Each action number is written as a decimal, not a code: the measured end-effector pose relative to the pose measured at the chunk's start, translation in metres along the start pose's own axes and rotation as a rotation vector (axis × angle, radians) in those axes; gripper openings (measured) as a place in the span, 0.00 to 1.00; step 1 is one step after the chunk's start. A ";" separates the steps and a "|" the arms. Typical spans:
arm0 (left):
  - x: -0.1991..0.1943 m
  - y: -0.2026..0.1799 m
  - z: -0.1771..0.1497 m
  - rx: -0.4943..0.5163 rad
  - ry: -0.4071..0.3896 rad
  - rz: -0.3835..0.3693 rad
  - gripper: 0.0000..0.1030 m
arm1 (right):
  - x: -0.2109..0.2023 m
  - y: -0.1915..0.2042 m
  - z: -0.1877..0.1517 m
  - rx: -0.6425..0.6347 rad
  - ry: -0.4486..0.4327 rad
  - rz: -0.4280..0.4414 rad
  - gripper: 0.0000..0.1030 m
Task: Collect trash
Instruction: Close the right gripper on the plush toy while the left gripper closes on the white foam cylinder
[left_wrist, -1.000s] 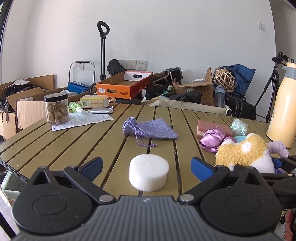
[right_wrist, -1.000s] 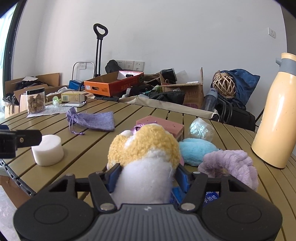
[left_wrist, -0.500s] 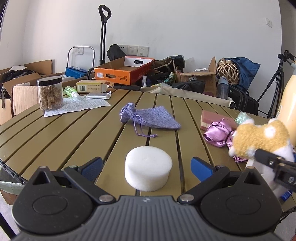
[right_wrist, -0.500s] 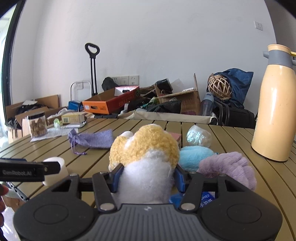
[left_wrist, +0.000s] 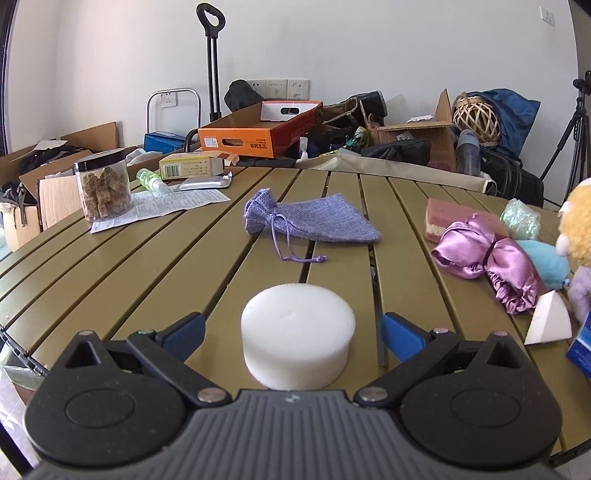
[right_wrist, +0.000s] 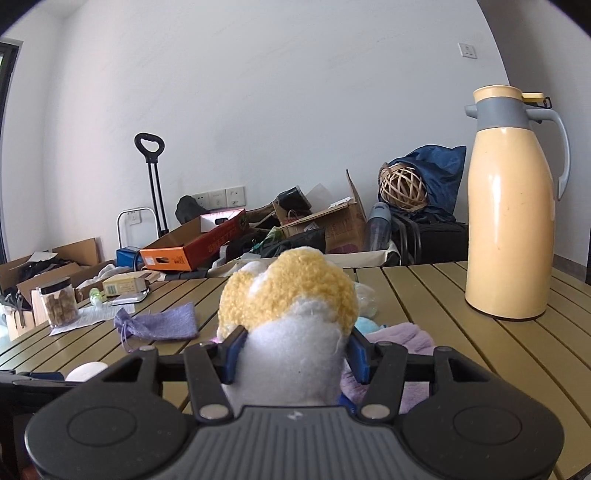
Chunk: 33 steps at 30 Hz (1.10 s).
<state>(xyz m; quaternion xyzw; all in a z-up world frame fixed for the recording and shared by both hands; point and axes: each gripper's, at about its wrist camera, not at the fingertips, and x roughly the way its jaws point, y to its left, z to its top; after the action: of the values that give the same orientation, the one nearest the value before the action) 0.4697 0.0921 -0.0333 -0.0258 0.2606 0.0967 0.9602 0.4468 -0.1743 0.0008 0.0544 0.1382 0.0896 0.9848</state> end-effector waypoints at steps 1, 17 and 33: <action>0.001 -0.001 0.000 0.002 0.000 0.003 1.00 | -0.001 -0.001 0.000 0.002 -0.002 -0.001 0.53; 0.009 -0.001 -0.003 -0.013 0.026 0.008 1.00 | -0.004 -0.001 0.001 0.015 -0.011 -0.008 0.53; -0.001 -0.004 -0.004 -0.008 0.008 -0.007 0.71 | -0.005 0.001 -0.001 0.006 -0.008 -0.005 0.53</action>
<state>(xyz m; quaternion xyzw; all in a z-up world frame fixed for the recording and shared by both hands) 0.4677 0.0880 -0.0367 -0.0307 0.2638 0.0942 0.9595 0.4417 -0.1746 0.0009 0.0574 0.1348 0.0865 0.9854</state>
